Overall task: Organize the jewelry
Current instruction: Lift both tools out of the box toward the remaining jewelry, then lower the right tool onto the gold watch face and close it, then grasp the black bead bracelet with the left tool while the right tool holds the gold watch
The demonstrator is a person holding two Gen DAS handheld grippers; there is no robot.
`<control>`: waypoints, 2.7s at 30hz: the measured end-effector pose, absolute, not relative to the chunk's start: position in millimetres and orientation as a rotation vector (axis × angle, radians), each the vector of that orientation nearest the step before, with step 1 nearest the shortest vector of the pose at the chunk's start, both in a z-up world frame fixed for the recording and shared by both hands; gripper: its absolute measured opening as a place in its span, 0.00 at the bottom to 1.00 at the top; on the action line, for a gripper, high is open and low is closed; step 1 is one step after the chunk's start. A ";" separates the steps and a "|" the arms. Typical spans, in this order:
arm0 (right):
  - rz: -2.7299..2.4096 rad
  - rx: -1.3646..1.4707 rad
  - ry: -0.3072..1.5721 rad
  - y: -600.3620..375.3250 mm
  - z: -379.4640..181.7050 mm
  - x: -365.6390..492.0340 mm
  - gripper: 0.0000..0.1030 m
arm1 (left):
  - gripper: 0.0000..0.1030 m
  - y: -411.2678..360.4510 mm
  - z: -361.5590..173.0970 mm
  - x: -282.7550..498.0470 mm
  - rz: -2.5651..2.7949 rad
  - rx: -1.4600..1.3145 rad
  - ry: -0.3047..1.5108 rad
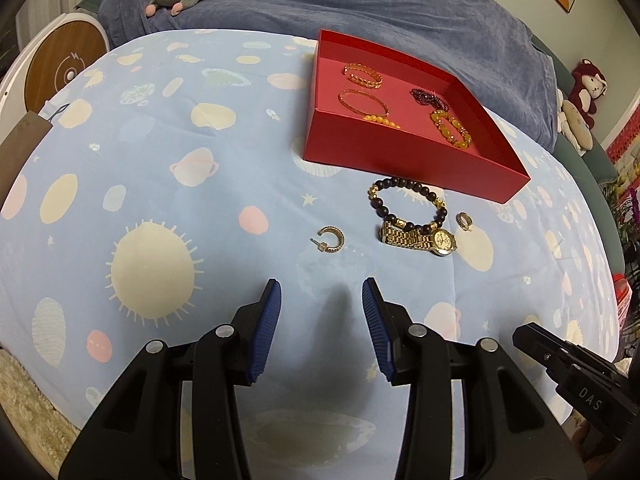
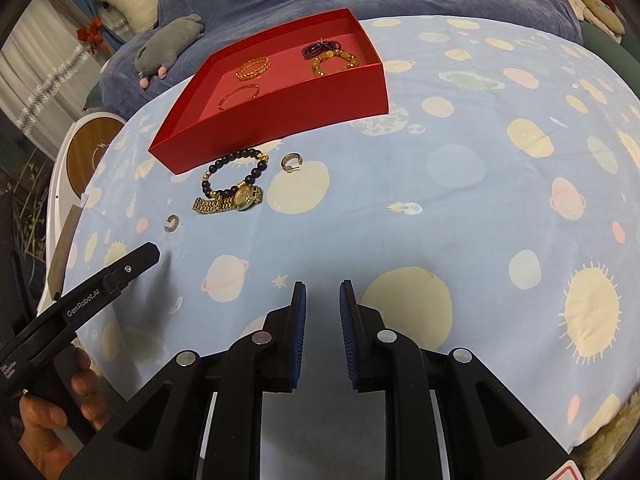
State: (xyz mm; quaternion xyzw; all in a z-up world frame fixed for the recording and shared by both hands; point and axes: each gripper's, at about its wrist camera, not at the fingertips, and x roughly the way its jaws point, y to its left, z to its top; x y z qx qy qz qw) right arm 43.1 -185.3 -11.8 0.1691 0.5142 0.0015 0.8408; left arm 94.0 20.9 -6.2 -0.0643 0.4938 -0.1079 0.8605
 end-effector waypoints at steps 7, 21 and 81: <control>0.034 0.341 1.075 -175.7 -7.3 60.5 0.18 | 0.39 13.4 -3.6 99.0 -0.242 -0.143 1.031; 0.128 0.267 1.052 -140.3 -2.6 127.5 0.18 | 0.39 25.7 -9.1 100.6 -0.217 -0.160 1.038; 0.104 0.257 1.097 -166.3 -24.4 80.4 0.21 | 0.39 -10.6 -6.9 138.1 -0.258 -0.133 1.037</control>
